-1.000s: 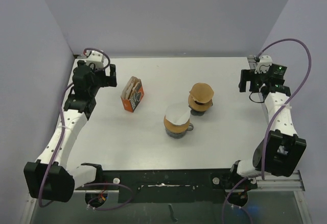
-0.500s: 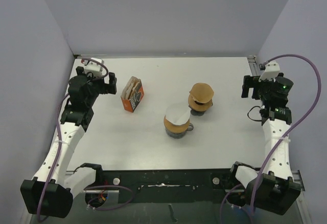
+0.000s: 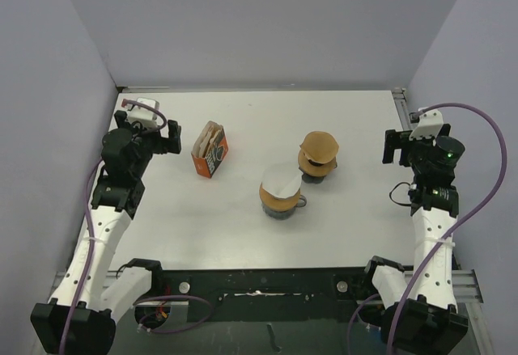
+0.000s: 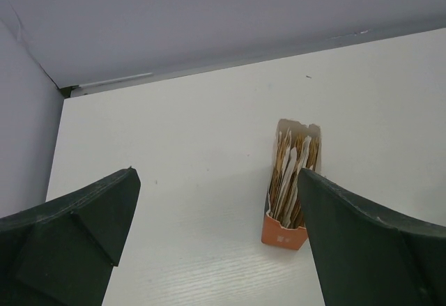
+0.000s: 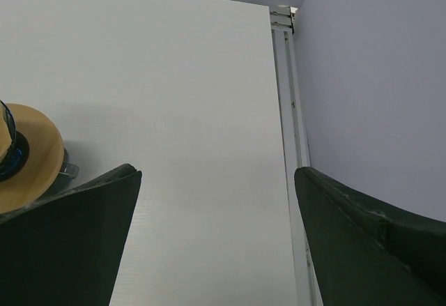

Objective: Place the coffee filter in the dripper
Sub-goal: Reset both arms

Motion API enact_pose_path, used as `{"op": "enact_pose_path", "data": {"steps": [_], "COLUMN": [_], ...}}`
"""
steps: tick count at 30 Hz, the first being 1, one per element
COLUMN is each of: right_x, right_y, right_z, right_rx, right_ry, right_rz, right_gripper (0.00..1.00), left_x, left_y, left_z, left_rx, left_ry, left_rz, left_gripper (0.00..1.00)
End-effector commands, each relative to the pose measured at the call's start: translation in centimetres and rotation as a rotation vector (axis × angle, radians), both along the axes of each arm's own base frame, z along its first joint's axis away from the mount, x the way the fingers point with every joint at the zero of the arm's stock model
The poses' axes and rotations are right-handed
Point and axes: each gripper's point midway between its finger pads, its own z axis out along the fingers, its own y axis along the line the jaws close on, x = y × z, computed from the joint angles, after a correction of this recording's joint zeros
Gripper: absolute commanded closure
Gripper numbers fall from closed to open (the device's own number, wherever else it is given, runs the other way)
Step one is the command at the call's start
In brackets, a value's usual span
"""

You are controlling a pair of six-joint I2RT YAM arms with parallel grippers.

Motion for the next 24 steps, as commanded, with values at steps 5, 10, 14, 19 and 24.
{"op": "enact_pose_path", "data": {"steps": [5,10,14,19,24], "right_x": [0.1,-0.1,-0.3,-0.4,-0.4], "right_y": [0.1,0.2,0.0,-0.2,-0.2], "right_z": [2.5,2.7,2.8,2.8,2.8], "right_rx": [-0.042,-0.046,-0.05,-0.049,-0.047], "right_ry": [-0.092,-0.099,-0.101,-0.1,-0.1], "right_rz": [0.028,0.035,0.026,0.019,0.023], "right_gripper": [0.02,0.02,0.02,0.02,0.02], "left_x": [-1.1,-1.2,-1.0,-0.9,-1.0], "left_y": [0.5,0.6,0.6,0.6,0.5], "left_z": [2.8,2.1,2.0,1.9,1.9], "left_rx": [-0.068,-0.061,-0.062,-0.062,-0.059], "left_ry": [-0.093,-0.089,-0.081,-0.078,-0.075], "left_rz": [-0.013,-0.016,-0.014,-0.021,-0.027], "left_gripper": [0.03,0.04,0.03,0.04,0.03]}}
